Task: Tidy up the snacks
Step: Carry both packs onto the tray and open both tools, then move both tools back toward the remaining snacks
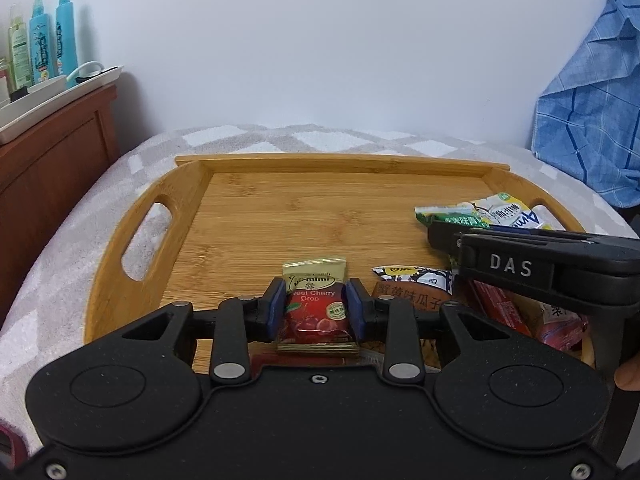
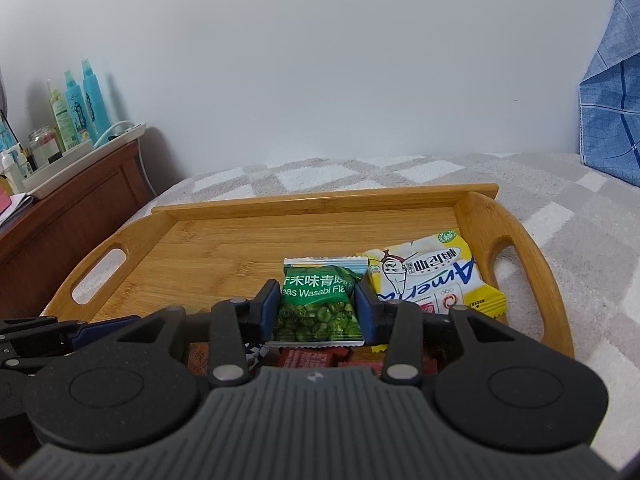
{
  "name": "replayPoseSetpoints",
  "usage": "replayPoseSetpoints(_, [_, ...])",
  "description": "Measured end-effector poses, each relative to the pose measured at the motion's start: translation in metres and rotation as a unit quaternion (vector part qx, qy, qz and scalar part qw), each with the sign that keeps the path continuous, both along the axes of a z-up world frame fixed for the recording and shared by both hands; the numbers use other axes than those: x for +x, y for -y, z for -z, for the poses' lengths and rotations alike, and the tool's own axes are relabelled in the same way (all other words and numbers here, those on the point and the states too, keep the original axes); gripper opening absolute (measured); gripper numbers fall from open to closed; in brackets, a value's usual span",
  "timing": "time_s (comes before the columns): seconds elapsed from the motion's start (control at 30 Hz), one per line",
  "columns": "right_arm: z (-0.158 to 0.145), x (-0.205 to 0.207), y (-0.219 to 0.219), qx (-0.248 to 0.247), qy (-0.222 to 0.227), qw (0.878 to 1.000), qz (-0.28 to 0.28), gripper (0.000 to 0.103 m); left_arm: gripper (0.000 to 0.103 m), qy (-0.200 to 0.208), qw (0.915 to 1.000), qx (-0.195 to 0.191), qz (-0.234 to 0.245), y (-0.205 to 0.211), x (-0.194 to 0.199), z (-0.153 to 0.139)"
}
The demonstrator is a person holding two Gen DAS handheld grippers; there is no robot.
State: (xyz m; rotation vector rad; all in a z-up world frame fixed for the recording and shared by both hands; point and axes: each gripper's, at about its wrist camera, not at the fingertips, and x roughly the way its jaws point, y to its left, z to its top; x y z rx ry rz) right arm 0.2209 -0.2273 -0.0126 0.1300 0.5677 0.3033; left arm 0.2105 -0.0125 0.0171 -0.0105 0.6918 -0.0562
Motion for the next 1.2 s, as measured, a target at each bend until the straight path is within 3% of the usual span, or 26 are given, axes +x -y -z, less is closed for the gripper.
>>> replayPoseSetpoints(0.33, [-0.019, -0.021, 0.008, 0.005, 0.021, 1.0, -0.001, 0.062, 0.072, 0.01, 0.9996, 0.005, 0.025, 0.0, -0.027, -0.025])
replayPoseSetpoints(0.47, [-0.026, -0.04, 0.013, 0.009, 0.029, 1.0, -0.002, 0.063, 0.079, 0.009, 0.9995, -0.004, 0.029, -0.003, -0.045, -0.033])
replayPoseSetpoints(0.93, [-0.026, -0.111, 0.028, 0.044, 0.027, 0.999, 0.011, 0.073, 0.089, 0.029, 0.999, -0.003, 0.034, -0.016, -0.14, -0.031])
replayPoseSetpoints(1.2, [-0.013, -0.148, 0.02, 0.026, 0.027, 0.999, 0.007, 0.077, 0.089, 0.022, 0.9993, -0.018, 0.022, -0.028, -0.17, -0.02])
